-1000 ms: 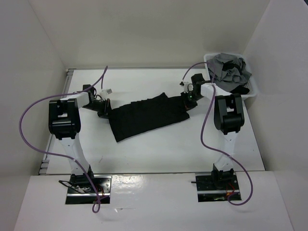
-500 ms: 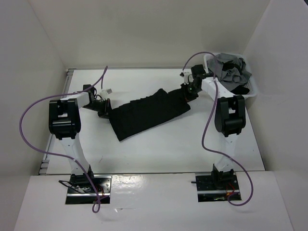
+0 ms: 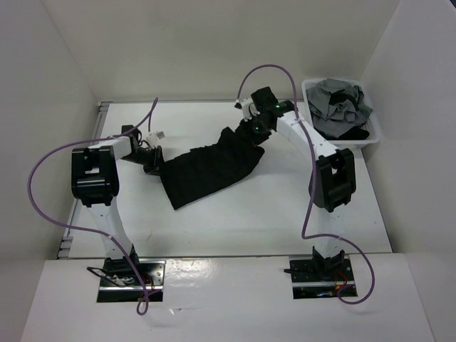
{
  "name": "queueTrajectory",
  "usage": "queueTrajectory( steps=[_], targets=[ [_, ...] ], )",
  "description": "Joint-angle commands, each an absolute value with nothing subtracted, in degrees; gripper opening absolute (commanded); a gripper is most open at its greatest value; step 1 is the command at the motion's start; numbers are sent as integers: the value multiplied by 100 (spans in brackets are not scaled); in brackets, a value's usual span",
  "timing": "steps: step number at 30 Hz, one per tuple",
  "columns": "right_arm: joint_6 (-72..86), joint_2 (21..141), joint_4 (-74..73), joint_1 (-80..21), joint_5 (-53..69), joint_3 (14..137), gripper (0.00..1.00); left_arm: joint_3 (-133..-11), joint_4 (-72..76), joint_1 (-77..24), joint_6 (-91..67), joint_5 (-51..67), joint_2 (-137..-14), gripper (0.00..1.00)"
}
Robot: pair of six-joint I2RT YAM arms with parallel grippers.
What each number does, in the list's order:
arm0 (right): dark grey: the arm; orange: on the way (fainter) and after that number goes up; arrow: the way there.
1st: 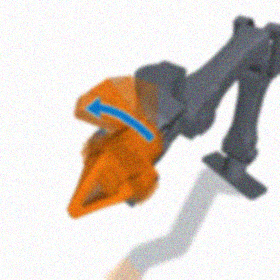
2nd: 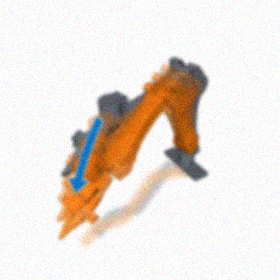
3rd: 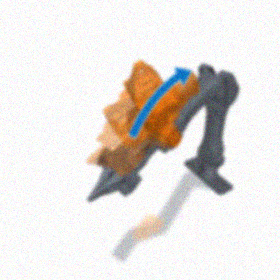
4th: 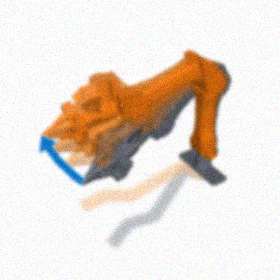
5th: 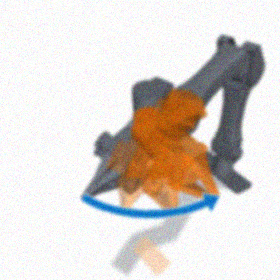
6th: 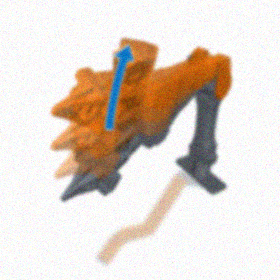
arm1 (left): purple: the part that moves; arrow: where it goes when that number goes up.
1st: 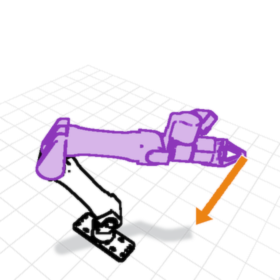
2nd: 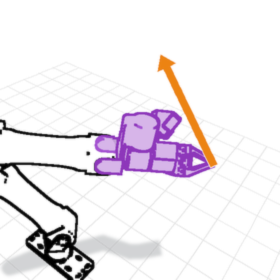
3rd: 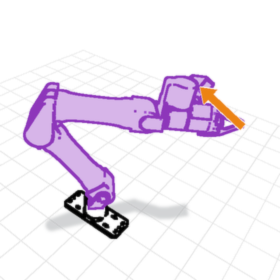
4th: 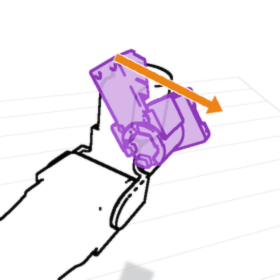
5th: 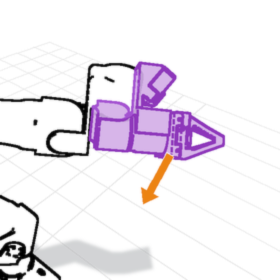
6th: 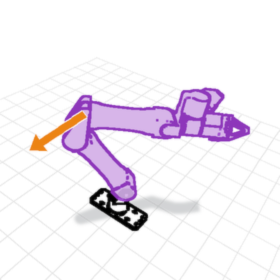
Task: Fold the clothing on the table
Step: Fold the skirt
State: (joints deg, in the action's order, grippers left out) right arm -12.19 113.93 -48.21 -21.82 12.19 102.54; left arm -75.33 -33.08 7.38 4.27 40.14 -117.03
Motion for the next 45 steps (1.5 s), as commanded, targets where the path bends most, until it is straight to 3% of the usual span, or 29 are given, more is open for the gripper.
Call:
queueTrajectory(
  steps=[1, 12, 28, 42, 44, 45],
  targets=[
    [-1318, 11425, -5132, -2557, 1195, 10984, 0, -7523, -3357, 800, 615, 3445, -11830, 0],
    [-1371, 12225, -5792, -3646, 1362, 12690, 0, -7629, -3357, 800, 510, 3393, -11830, 0],
    [-1266, 12858, -6275, -4781, 1283, 13904, 0, -7629, -3410, 800, 457, 3234, -11777, 0],
    [-1029, 14150, -6627, -5774, 1072, 15301, 2, -7629, -3410, 800, 457, 3234, -11777, 0],
    [-1028, 14265, -6627, -5774, 1020, 15415, 4, -7629, -3410, 800, 457, 3234, -11777, 0],
    [-1028, 14343, -6627, -5774, 967, 15416, 13, -7629, -3410, 800, 457, 3234, -11777, 0]
  ],
)
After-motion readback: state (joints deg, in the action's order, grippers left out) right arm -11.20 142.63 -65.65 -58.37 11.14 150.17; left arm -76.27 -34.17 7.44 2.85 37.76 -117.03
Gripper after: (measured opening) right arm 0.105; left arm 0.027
